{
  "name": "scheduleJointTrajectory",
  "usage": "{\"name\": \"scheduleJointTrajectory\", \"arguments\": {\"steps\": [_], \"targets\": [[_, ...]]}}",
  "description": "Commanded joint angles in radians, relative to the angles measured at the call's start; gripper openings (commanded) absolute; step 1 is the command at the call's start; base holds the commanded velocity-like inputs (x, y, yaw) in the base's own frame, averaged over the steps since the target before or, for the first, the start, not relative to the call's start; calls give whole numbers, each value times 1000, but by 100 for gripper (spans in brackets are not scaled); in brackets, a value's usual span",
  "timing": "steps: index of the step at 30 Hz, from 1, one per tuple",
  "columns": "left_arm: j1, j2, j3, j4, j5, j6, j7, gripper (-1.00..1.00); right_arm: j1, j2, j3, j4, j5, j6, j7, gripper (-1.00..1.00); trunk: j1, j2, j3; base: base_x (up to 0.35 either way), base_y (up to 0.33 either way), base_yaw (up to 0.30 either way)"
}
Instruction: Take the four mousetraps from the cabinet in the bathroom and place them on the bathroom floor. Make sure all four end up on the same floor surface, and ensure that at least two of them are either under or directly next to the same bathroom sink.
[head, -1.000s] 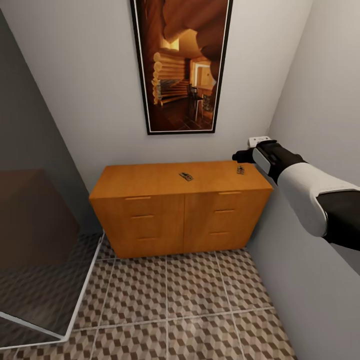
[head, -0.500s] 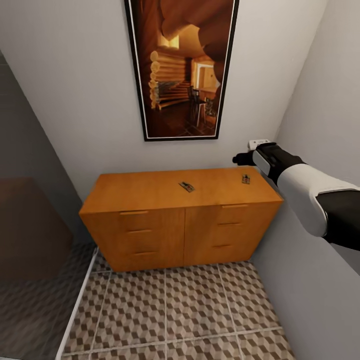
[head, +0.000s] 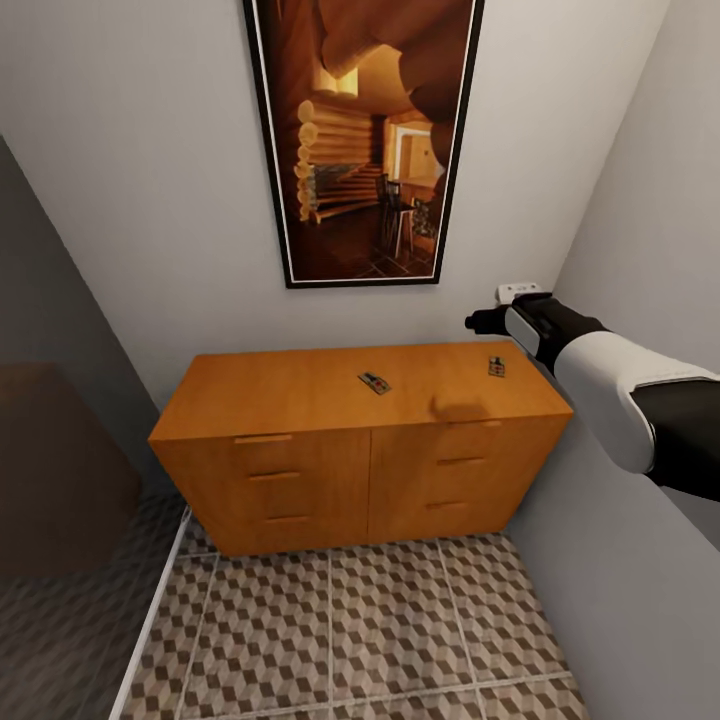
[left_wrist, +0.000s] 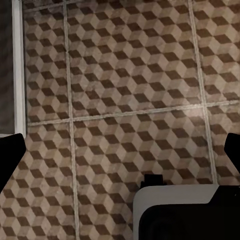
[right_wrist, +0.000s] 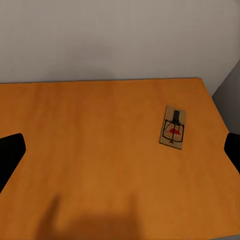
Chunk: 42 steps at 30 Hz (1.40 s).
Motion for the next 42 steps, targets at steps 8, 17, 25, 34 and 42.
{"name": "scheduleJointTrajectory", "arguments": {"steps": [8,17,25,34,42], "targets": [[-2,0,-8,4,-1,-6,7,100,-1,-1,9,14,-10,-1,-2,100,1,-2,-5,6,0,0],[-1,0,-8,4,-1,-6,7,100,-1,-1,9,17,-10,-2,-5,100,1,-2,-17,0,0,0],[1,0,-8,5,-1,-6,7,100,-1,-2,9,17,-9,-2,-6,100,1,-2,-29,0,0,0],[2,0,-8,5,-1,-6,7,100,-1,-2,9,18,-9,-2,-5,100,1,-2,-43,47,-15,0],[3,0,-8,5,-1,-5,7,100,0,-2,9,18,-9,-2,-3,100,1,-2,-56,147,-103,0]]}}
